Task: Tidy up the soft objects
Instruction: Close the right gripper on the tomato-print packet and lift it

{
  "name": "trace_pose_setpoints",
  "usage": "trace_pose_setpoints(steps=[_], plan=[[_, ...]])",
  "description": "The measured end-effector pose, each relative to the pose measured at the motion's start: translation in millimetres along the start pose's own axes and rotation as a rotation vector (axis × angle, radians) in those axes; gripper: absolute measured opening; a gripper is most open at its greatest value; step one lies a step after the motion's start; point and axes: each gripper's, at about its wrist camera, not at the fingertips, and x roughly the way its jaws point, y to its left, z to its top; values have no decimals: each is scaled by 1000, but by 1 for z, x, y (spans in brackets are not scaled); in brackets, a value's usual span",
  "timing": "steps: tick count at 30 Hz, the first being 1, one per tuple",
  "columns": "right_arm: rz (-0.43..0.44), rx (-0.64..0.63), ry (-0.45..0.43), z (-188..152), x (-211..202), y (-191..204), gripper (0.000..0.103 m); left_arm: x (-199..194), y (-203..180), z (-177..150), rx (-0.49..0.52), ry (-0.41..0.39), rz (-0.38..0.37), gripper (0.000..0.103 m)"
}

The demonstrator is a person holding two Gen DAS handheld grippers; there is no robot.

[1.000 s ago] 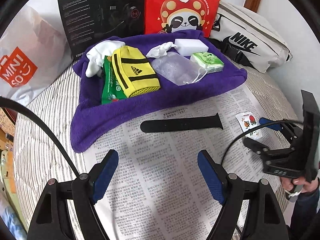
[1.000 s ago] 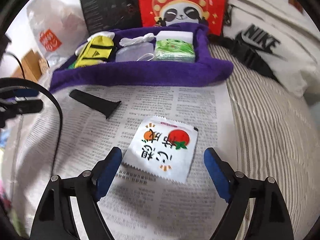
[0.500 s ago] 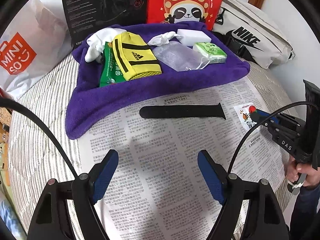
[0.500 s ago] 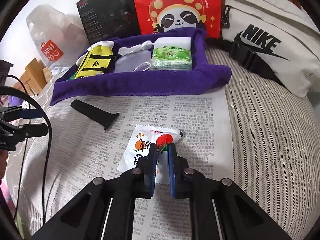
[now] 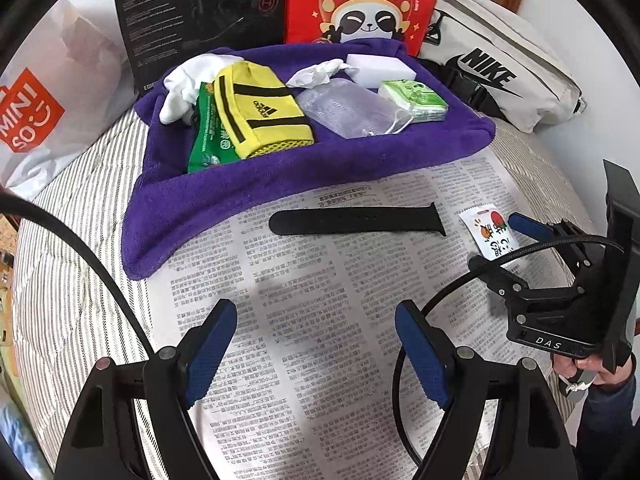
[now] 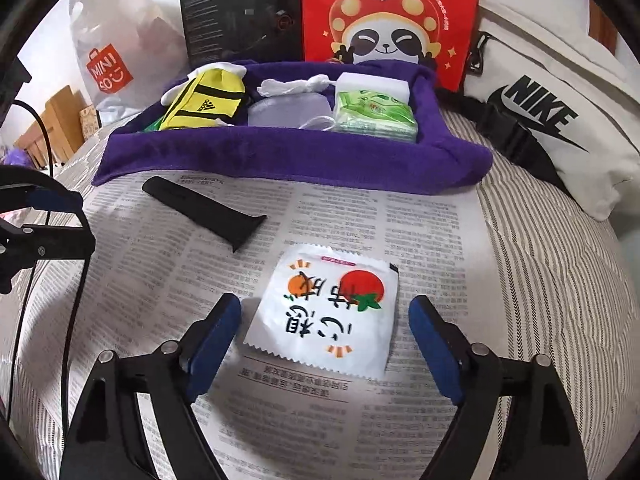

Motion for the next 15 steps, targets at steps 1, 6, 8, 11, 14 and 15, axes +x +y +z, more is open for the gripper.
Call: trace_pose_setpoints(steps=[1,6,8,11,14,15], plan=[[8,-4,-9,0,-1,1,72,0,1,0,-4,2,2,80],[21,-23,-24,0,-3,1,49,3,4,0,-20,7,1,80],[32,-23,-25,-1,-4,0,42,3,4,-1,-19,7,-2,80],[57,-9,-15,0,-6,-4,24,3,4,-2,-20,7,-5,80],[72,-32,-12,-2,-8,0,21,3,4,-3,-23,6,-9,80],[87,-28,-14,-2,-9,0,18,3,4,-4,-25,5,-10,80]])
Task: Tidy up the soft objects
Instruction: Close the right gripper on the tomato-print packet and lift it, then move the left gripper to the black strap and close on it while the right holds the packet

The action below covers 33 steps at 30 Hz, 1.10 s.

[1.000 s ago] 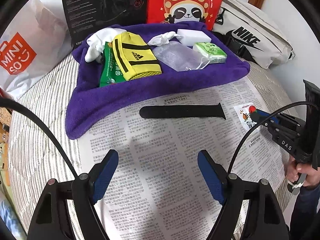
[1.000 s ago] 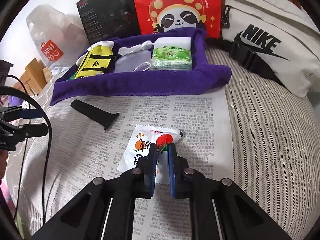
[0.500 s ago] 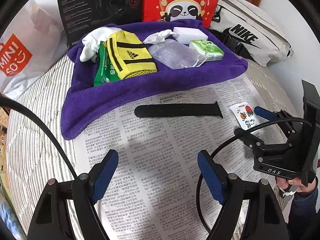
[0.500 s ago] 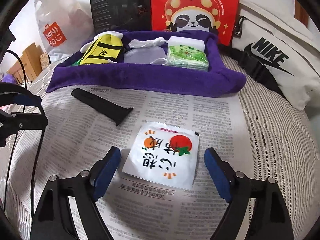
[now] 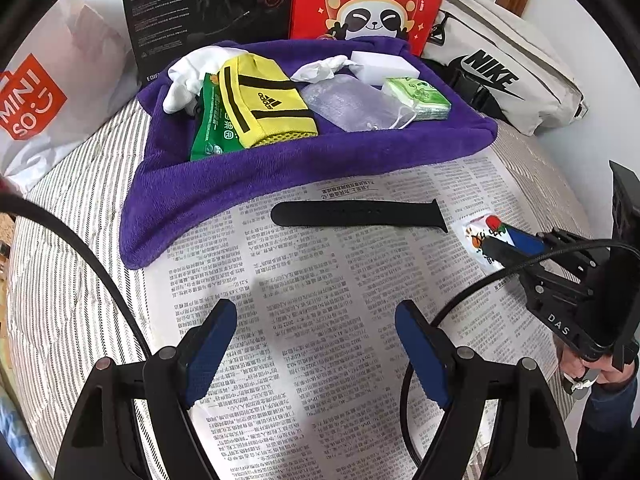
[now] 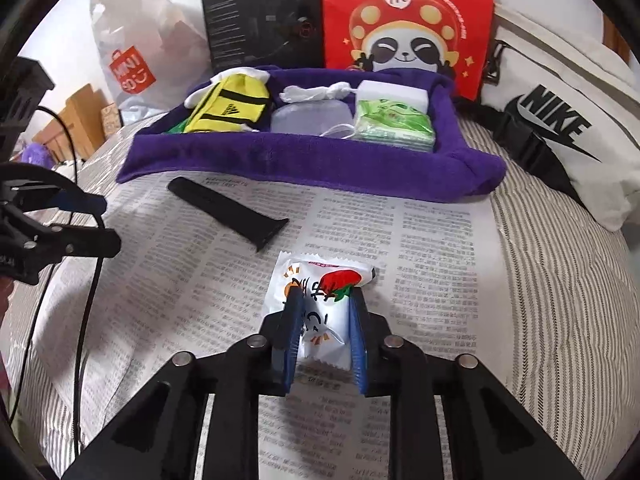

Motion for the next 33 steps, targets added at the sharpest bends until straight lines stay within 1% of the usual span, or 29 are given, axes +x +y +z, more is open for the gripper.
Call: trace_pose_setpoints(steps=[1,2,8,10,14,17,18,20,22,23,24,25,27,29,32,33], plan=[[40,18,1,-1,-1,0,15,0,0,0,-1,0,-1,80],[54,21,1,-2,-1,1,14,0,0,-1,-3,-1,1,80],[88,56,-2,-1,-10,-3,12,-1,2,-2,-11,-1,4,80],[76,58,-14,0,-17,-6,12,-1,2,-2,-13,-6,3,80],[52,79,-14,3,-26,-18,12,-4,3,0,-20,-38,-31,80],[19,96,-19,3,-32,-28,12,-2,3,5,-24,-57,-41,80],[14,105,-16,3,-32,-33,12,0,4,7,-38,-53,-39,80],[-7,125,-21,1,-35,-41,12,7,4,17,-95,-34,-29,80],[-12,139,-32,-1,-40,-48,12,11,2,28,-137,-44,-28,80],[-13,140,-36,-1,-43,-51,12,13,1,31,-152,-45,-23,80],[-21,142,-45,-2,-46,-54,13,16,-1,39,-192,-40,-1,80],[-28,146,-53,-3,-49,-57,13,20,-5,44,-214,-34,5,80],[-31,154,-67,-6,-55,-63,13,28,-14,50,-215,-17,3,80],[-26,166,-77,-9,-60,-69,13,41,-22,57,-220,18,65,80],[-24,165,-78,-14,-63,-73,13,57,-28,60,-257,51,103,80],[-25,166,-81,-16,-63,-73,13,58,-29,61,-262,51,118,80]])
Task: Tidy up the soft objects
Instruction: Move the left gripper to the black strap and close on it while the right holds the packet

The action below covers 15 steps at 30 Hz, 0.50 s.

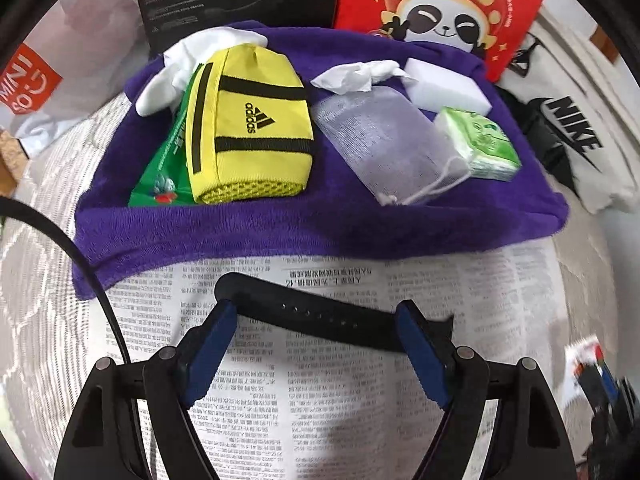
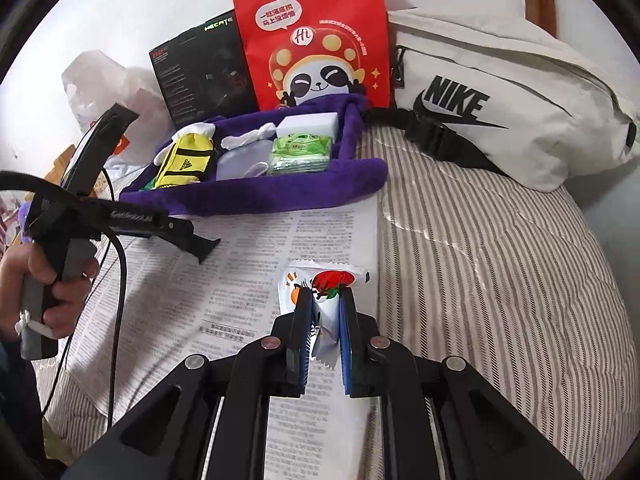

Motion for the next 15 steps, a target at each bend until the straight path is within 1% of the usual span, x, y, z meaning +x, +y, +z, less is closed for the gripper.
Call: trace_pose_setpoints(steps=[3,4,6,8,10,13,15], plan=[[18,9,3,-3,2,-1,13,4,-10,3,-7,13,68,83],[26,12,3,-4,4,0,13,6,-15,3,-11,16,104,83],[36,11,8,-5,7,2,13,8,-24,1,2,0,144,83],[41,5,11,-6,7,5,13,6,-31,-3,39,-24,166,83],[45,-1,12,-7,6,7,13,5,-30,-5,60,-11,145,84],[51,-6,6,-6,3,9,13,1,-21,-14,84,31,97,87],[51,-12,3,-6,1,10,13,1,-12,-26,125,70,94,87]])
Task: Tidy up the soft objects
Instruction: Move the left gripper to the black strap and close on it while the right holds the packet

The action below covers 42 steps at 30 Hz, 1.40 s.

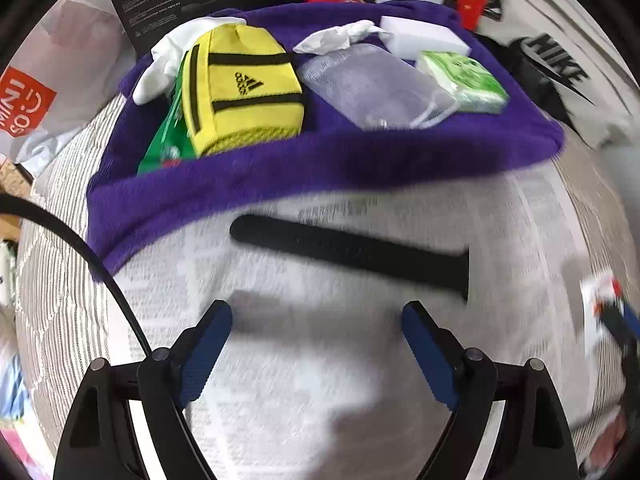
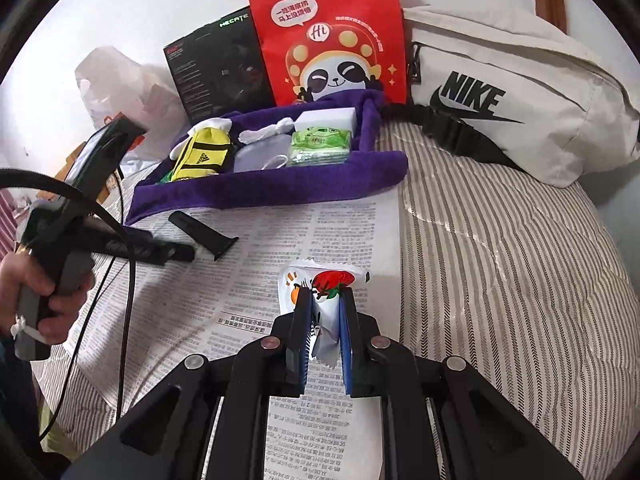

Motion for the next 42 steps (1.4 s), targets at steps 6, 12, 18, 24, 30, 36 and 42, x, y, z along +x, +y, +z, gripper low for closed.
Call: trace_pose_setpoints(steps=[6,12,18,24,30,36,42], plan=[[-4,2,-4,3,-1,2,13,-10,19,-18,-42,-37,-81,85],[-22,22,1,-1,-4,-6,13,1,10,11,-207,-23,-56,87],[-23,47,6,-5,-3,-12,13,10,-10,15,-195,-15,90,98],[-13,32,3,-4,-2,-9,13,10,-6,4,-124,-12,31,103],[-5,13,9,-3,-2,-4,14,0,19,-31,-39,3,1,103],[-2,1,18,-3,2,0,14,-12,52,-70,19,-66,-41,102],[2,-17,37,-4,7,7,14,-17,49,-82,-17,-166,-26,83]])
